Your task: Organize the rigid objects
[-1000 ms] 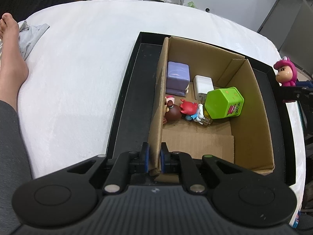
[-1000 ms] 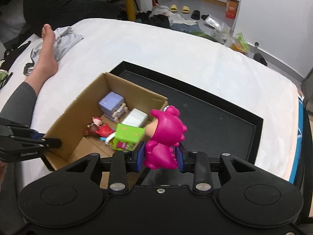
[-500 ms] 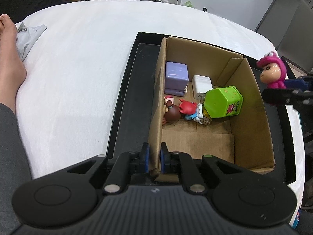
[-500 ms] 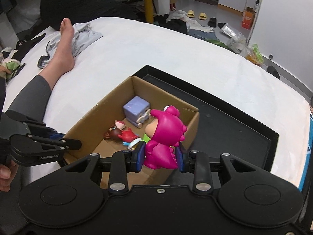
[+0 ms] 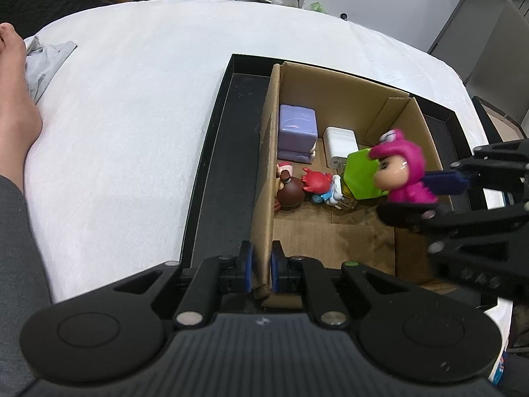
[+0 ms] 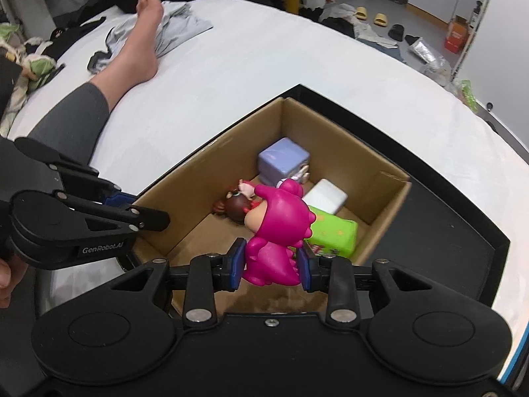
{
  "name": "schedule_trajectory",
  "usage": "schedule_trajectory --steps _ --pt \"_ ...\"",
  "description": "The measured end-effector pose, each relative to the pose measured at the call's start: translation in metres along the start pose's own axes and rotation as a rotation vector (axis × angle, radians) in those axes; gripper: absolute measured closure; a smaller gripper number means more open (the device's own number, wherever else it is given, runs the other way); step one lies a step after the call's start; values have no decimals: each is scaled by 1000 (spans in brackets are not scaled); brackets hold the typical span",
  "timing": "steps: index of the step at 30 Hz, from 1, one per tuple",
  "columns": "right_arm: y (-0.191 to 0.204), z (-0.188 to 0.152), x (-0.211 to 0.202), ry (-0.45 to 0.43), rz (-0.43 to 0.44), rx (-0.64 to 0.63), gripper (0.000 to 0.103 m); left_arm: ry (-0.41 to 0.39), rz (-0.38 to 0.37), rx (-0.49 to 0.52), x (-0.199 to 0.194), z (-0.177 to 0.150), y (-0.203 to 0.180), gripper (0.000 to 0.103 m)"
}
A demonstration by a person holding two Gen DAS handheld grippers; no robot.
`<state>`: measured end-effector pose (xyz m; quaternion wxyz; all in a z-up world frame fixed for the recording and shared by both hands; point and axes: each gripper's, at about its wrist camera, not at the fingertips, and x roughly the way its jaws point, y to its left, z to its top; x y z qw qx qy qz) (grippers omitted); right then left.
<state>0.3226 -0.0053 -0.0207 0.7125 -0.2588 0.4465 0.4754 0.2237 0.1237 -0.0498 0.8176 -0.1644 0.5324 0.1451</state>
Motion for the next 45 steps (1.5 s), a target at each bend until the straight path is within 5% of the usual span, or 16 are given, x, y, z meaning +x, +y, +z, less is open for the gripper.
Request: schedule_trajectory --steps 8,23,38,45 --pt "18 -1 15 -6 8 -50 70 1 -1 -3 0 0 0 93" --pt "8 -3 -8 -33 13 4 54 2 17 2 -1 1 -1 93" --pt "-26 -21 -44 -69 23 162 42 10 71 15 -12 6 -10 92" --pt "-37 -35 -55 -76 31 243 26 3 88 -2 -33 10 -12 89"
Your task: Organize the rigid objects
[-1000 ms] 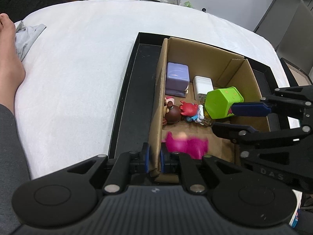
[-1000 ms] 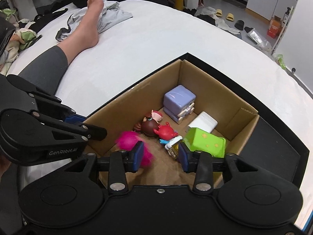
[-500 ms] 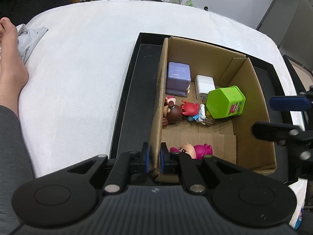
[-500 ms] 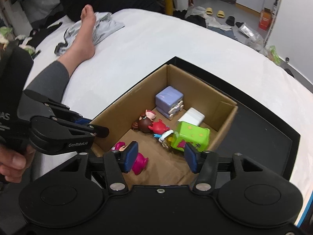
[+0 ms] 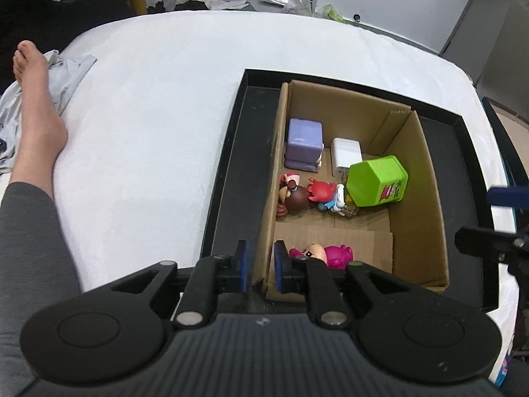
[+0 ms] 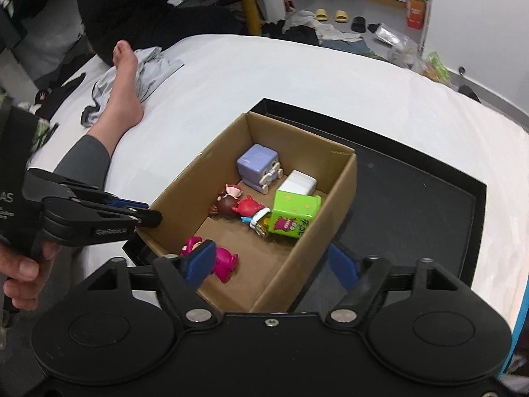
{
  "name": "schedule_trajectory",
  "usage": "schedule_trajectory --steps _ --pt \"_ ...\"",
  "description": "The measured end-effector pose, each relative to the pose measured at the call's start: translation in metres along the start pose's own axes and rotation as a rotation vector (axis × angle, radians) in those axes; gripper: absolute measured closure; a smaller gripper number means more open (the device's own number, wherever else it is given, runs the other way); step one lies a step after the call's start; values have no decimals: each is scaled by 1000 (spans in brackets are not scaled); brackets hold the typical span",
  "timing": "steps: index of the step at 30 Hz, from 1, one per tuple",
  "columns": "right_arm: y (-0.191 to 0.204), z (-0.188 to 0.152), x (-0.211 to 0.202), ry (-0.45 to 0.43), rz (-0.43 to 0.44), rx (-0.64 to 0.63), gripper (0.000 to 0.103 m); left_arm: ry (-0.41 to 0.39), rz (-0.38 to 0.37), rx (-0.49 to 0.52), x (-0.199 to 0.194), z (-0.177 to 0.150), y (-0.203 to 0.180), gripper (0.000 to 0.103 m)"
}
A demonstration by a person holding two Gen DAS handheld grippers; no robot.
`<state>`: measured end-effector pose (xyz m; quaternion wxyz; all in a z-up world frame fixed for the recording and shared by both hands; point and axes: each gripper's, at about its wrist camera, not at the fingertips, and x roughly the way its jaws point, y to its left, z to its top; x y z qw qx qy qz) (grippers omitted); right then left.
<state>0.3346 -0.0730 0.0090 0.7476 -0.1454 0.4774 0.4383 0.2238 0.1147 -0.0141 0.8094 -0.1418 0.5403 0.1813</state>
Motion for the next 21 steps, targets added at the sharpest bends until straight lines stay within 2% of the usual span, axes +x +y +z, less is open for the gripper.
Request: schedule_trajectory --steps 3,6,9,10,11,14,21 --pt "-6 -6 -3 5 -1 42 21 1 -10 -8 -12 1 1 88" --pt "-8 -11 -6 14 -19 71 12 7 -10 -15 -22 -1 3 80" --pt "-9 -18 -11 13 -47 96 4 2 -21 -34 -32 -5 6 67" --pt "-10 -21 -13 10 -58 110 3 0 -25 -36 -35 -7 6 59" --pt "-10 -23 -15 10 -70 127 3 -1 -30 -36 -38 -9 6 51" --pt "-11 -31 -22 1 -83 168 0 4 -46 -35 -43 -16 4 39" --pt "-9 -58 -39 -24 -169 262 0 -28 -119 10 -65 -37 -10 25"
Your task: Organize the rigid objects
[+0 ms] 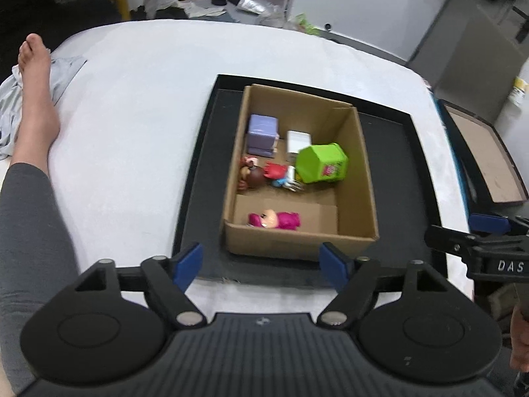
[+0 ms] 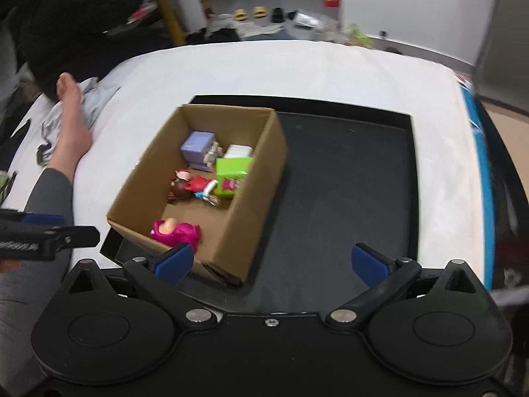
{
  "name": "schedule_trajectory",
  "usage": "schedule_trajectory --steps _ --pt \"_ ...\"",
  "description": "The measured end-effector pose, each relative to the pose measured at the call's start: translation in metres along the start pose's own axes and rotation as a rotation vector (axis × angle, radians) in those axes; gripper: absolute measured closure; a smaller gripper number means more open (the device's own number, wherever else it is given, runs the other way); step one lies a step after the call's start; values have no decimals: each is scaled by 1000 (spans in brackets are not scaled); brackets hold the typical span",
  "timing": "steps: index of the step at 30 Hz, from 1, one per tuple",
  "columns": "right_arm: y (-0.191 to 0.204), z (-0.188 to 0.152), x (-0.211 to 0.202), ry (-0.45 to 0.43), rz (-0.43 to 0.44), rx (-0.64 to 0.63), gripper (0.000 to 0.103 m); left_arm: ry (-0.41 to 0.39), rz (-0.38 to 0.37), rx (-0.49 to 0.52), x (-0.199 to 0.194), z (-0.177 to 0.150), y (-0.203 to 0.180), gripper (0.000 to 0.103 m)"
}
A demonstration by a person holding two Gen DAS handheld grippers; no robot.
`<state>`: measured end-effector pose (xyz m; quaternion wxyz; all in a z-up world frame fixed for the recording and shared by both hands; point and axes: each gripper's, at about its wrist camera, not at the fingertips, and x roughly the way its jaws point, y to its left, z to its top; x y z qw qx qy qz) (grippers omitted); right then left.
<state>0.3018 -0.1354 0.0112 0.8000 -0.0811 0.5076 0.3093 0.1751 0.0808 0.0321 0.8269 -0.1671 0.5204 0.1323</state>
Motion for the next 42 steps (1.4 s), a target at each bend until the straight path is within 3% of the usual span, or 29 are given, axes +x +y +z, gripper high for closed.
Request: schedule_trajectory --steps 8,24,42 --pt "4 -25 -26 -19 -46 75 0 -37 -34 34 -28 -17 -5 18" --pt "36 -74 -78 -95 -168 162 0 -124 -23 122 -73 -65 4 17" --pt "67 -124 -127 -179 -161 205 0 -187 -32 186 -108 -117 1 17"
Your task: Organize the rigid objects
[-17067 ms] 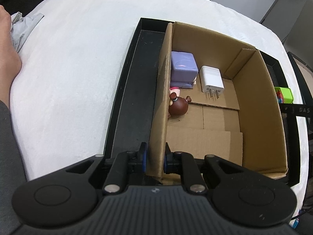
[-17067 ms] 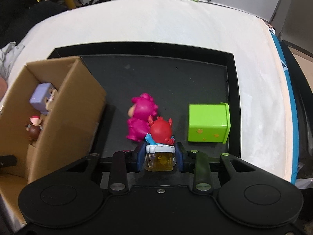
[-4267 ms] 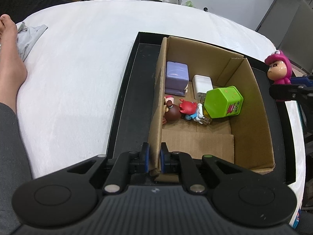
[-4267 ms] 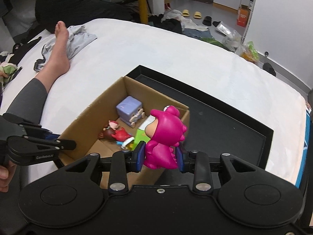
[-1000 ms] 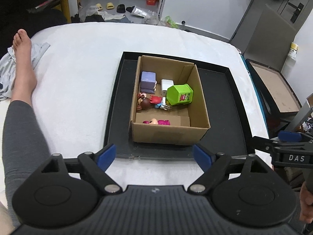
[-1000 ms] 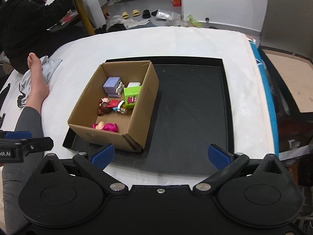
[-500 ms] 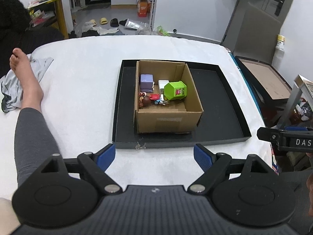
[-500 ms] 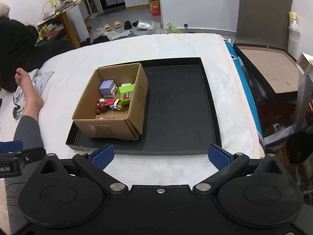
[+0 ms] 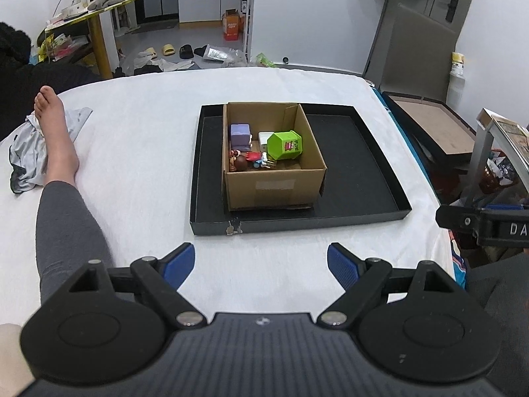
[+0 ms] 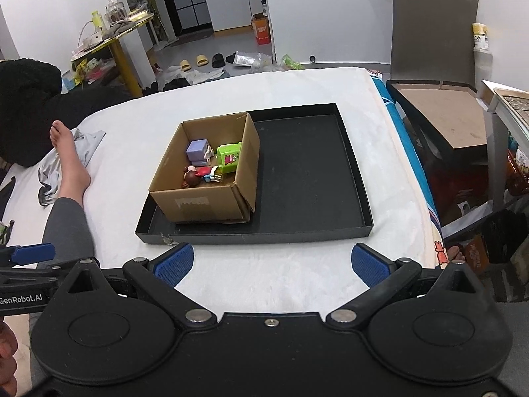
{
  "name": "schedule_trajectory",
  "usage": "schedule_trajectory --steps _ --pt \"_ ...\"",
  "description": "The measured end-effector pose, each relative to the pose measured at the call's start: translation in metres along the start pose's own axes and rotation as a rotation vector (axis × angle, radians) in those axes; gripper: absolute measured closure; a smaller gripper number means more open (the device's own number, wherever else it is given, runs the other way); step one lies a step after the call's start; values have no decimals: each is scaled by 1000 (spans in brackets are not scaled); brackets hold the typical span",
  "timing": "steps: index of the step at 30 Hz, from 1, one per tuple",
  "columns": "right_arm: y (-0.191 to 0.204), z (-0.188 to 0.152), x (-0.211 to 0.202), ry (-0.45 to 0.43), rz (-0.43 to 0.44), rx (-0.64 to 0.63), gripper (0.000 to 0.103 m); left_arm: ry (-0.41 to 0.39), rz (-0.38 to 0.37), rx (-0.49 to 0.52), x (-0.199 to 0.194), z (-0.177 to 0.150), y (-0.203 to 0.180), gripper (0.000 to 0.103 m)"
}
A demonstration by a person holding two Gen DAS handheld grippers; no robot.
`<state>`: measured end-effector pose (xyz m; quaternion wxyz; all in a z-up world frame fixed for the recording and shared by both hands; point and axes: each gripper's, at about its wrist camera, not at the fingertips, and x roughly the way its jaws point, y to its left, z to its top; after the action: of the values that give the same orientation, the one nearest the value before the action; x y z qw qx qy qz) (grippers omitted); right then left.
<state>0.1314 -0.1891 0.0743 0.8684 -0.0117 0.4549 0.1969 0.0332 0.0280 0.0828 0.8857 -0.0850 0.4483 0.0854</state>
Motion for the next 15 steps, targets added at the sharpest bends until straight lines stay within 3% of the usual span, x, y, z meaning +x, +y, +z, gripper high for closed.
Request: schedule_trajectory --steps 8,15 --pt "0 -9 -7 -9 -10 -2 0 -13 -23 -14 -6 -7 3 17" --pt "6 -9 -9 -23 -4 -11 0 -14 2 -6 -4 -9 4 17"
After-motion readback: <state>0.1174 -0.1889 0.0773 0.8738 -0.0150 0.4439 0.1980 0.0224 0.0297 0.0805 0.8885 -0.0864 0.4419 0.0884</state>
